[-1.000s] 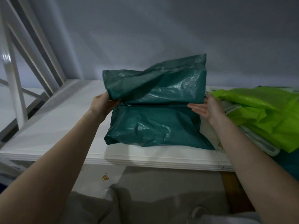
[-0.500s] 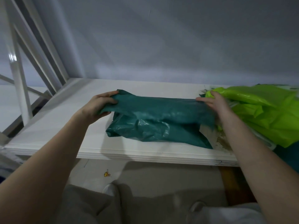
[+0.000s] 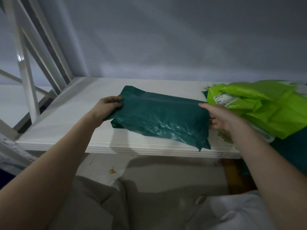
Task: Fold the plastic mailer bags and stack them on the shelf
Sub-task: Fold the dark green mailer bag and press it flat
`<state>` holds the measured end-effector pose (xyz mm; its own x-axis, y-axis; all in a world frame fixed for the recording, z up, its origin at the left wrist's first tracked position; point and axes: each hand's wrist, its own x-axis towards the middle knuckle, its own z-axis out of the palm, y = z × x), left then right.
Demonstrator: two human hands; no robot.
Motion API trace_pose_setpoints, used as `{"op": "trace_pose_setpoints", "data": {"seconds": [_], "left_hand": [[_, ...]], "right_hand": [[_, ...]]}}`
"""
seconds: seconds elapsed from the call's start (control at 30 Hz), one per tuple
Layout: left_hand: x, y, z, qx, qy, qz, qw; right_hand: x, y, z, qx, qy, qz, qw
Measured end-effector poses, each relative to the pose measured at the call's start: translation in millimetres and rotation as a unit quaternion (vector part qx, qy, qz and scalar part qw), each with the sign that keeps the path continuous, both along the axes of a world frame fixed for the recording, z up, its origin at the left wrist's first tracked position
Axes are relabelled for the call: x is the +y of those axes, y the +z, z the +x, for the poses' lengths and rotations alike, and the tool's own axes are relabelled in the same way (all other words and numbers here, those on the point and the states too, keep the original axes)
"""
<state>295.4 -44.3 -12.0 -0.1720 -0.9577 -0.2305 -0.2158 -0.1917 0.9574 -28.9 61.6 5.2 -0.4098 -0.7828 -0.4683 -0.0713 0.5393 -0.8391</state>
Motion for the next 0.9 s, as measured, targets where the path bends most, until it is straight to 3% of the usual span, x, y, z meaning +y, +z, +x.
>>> {"op": "trace_pose_setpoints", "data": {"seconds": [0.13, 0.23, 0.47, 0.77, 0.9], "left_hand": [[4, 3, -4, 0.006, 0.036, -0.031, 0.999], [6, 3, -6, 0.009, 0.046, -0.052, 0.998], [5, 0, -15, -0.023, 0.052, -0.104, 0.993], [9, -10, -10, -0.145, 0.022, -0.161, 0.976], [13, -13, -14, -0.252, 0.004, -0.221, 0.942]], "right_hand": [[6, 0, 5, 0.02, 0.015, -0.016, 1.0], [5, -1, 5, 0.018, -0.029, -0.085, 0.996], [2, -5, 5, 0.122, -0.046, -0.224, 0.966], [-1, -16, 8, 0.32, 0.005, -0.212, 0.923], [0, -23, 9, 0.344, 0.027, -0.189, 0.919]]}}
